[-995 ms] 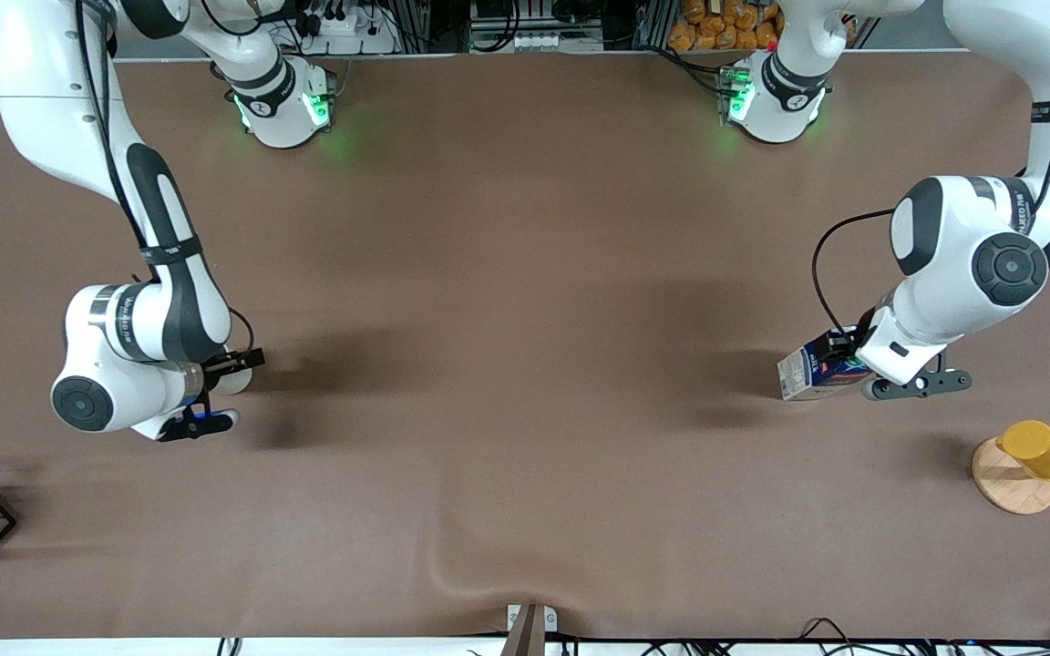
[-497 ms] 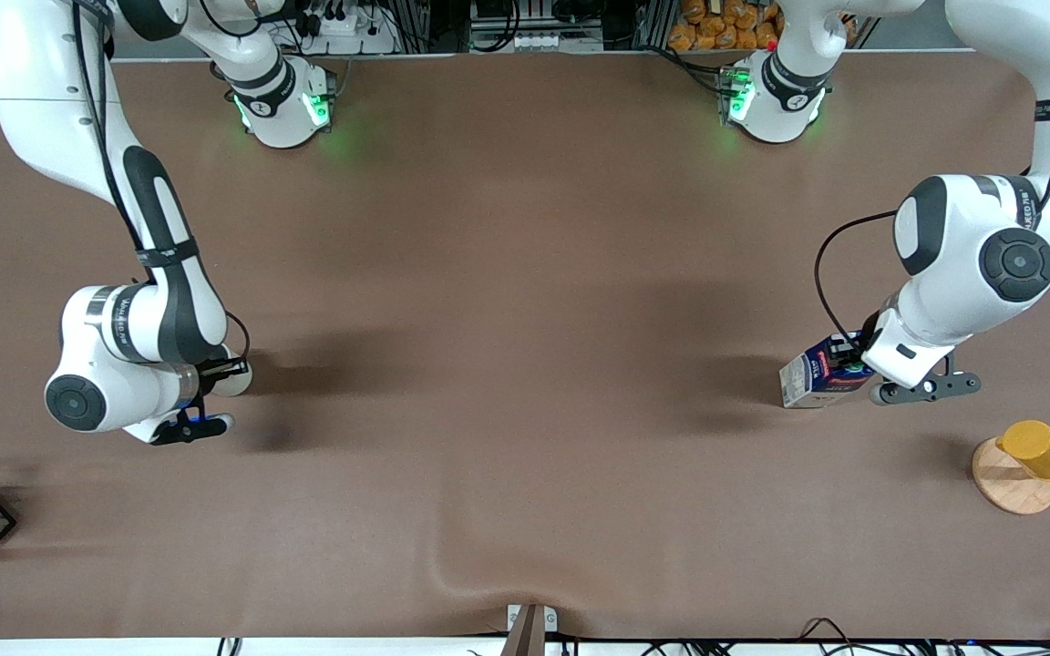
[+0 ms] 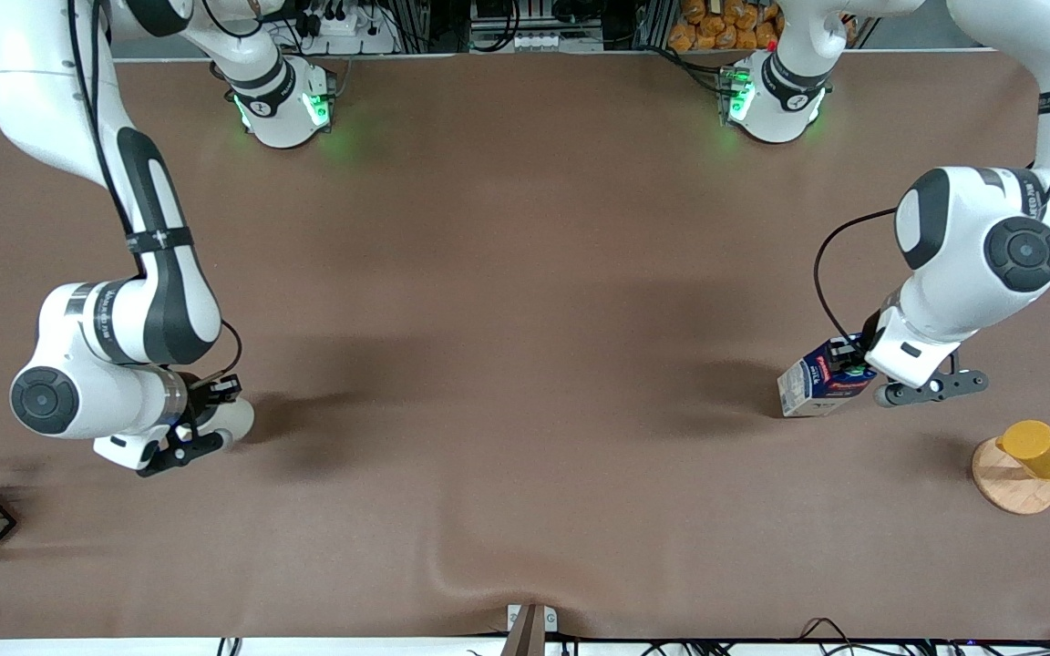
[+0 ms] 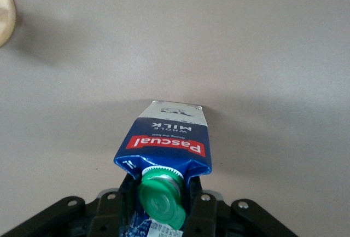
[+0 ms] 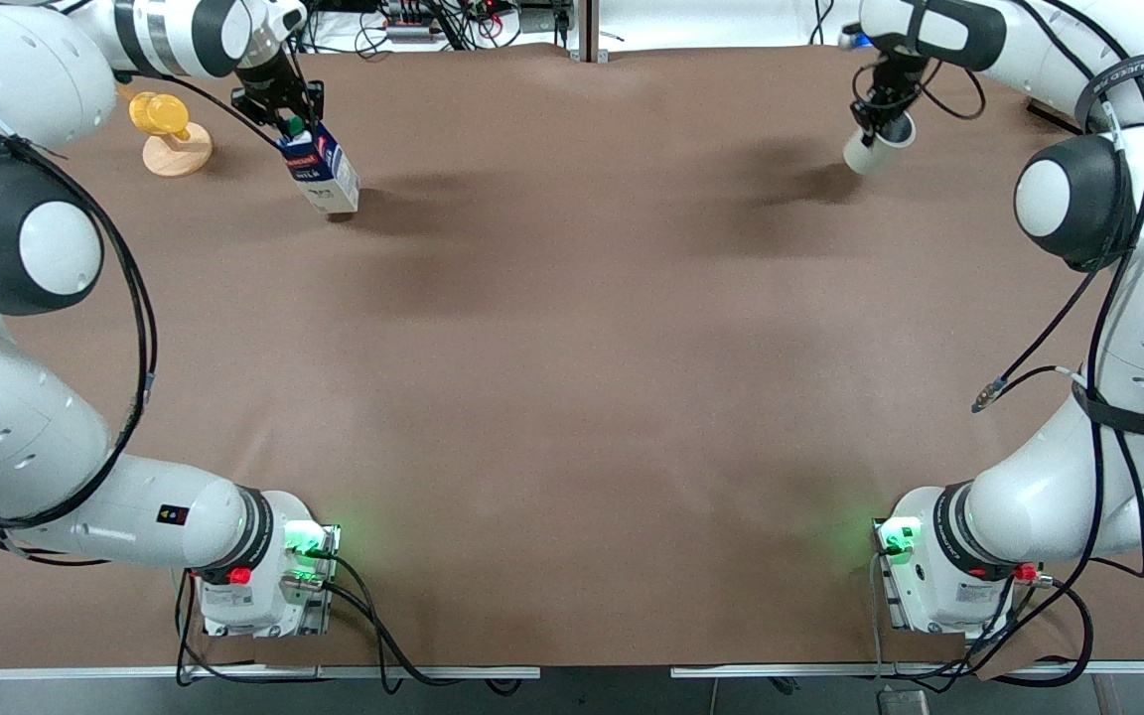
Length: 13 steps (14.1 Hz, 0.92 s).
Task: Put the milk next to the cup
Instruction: 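Carry the white mug to the table center with the right gripper and lower it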
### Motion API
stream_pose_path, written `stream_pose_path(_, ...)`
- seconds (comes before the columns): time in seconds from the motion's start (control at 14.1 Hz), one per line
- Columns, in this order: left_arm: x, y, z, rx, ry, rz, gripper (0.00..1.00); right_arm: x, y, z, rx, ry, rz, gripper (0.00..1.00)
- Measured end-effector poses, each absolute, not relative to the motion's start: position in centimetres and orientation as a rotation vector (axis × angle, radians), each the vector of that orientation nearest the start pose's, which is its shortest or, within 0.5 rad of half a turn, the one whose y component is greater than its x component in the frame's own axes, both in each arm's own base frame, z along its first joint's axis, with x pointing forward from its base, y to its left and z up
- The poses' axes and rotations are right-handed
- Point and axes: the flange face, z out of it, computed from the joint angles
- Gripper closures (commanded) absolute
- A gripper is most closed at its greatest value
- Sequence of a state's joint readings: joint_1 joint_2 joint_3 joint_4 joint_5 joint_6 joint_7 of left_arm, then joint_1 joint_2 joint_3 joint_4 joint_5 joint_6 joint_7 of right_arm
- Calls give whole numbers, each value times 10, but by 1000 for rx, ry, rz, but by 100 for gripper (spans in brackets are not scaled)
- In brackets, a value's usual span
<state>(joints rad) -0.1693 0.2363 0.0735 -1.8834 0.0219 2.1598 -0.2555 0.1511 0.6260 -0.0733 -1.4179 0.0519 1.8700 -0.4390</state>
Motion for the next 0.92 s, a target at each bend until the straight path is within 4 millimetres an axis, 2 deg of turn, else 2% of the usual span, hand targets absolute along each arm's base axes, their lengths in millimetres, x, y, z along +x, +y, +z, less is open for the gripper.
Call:
stream_pose_path(0.21, 611, -71, 418, -3110, -205, -50, 92, 699, 147, 348, -2883, -1175, 133, 100)
stream_pose_path(0.36, 609, -81, 440, -3111, -183, -23, 92, 692, 209, 354, -2823, -1345, 32, 100)
stream_pose_path(0.43, 609, -87, 452, -3112, -171, -8, 92, 684, 247, 352, -2789, -1425, -14, 100)
stream_pose_path(0.57, 609, -94, 470, -3113, -154, 6, 92, 662, 322, 344, -2708, -1583, -116, 100)
stream_pose_path(0.71, 608, -102, 479, -3114, -135, 18, 92, 630, 398, 329, -2615, -1725, -212, 100)
stream_pose_path(0.85, 607, -110, 484, -3118, -114, 17, 92, 597, 453, 308, -2598, -1732, -241, 100)
stream_pose_path(0.92, 606, -114, 486, -3118, -105, 23, 92, 586, 469, 297, -2630, -1674, -236, 100)
